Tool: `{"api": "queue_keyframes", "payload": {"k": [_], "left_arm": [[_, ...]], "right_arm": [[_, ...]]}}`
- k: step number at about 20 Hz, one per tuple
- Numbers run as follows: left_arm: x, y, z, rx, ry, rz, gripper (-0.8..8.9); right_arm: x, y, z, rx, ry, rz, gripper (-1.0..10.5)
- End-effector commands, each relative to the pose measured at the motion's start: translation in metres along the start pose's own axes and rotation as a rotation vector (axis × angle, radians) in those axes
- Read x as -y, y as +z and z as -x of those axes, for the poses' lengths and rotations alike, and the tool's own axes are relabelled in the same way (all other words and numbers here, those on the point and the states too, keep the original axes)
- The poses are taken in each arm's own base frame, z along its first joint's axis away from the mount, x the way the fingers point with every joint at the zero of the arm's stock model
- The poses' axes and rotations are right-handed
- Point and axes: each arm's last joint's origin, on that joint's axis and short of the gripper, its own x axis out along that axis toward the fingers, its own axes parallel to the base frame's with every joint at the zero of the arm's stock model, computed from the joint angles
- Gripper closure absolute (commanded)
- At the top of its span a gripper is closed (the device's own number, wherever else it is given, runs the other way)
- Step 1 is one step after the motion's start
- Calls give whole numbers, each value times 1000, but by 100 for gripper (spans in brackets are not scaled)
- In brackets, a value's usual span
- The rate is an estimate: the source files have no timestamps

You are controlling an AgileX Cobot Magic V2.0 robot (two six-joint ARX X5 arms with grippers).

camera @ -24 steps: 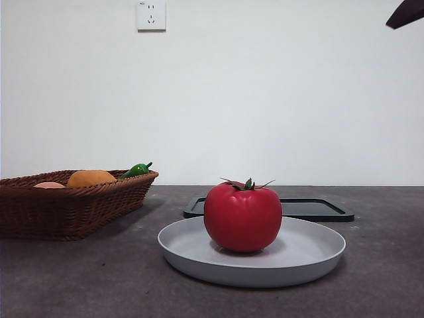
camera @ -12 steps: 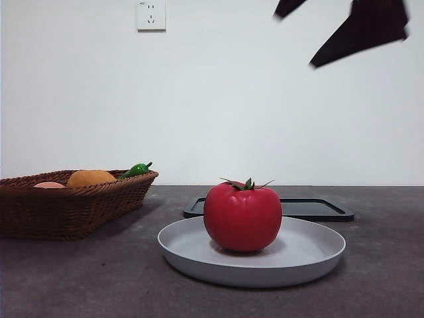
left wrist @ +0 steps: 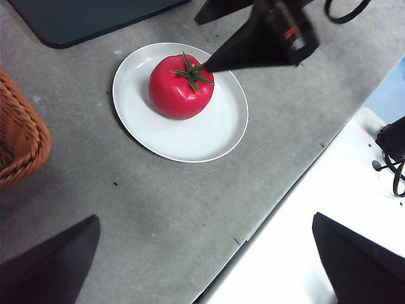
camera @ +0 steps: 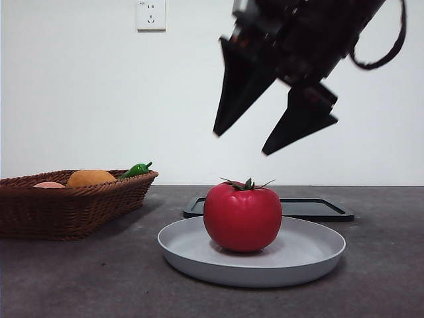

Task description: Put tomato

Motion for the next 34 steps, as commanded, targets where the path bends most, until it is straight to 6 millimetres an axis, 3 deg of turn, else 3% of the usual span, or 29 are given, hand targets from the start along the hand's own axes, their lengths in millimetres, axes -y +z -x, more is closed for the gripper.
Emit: {"api": "queue_keyframes", "payload": {"k": [1, 14, 25, 27, 30, 34], "left_arm": [[2, 5, 3, 20, -7, -26, 229], [2, 5, 3, 19, -7, -25, 229], [2, 5, 3, 21, -7, -26, 229], [2, 5, 3, 21, -7, -26, 229], [2, 5, 3, 21, -7, -26, 229], [2, 5, 3, 21, -7, -26, 229]], "right_arm": [[-2, 4, -16, -11, -17, 8, 480], [5, -3, -60, -81, -77, -1, 451], [8, -13, -79, -166, -76, -40, 453], [8, -13, -79, -168, -76, -41, 516], [8, -14, -78, -178, -76, -43, 713], [6, -11, -73, -158, -71, -38, 727]]}}
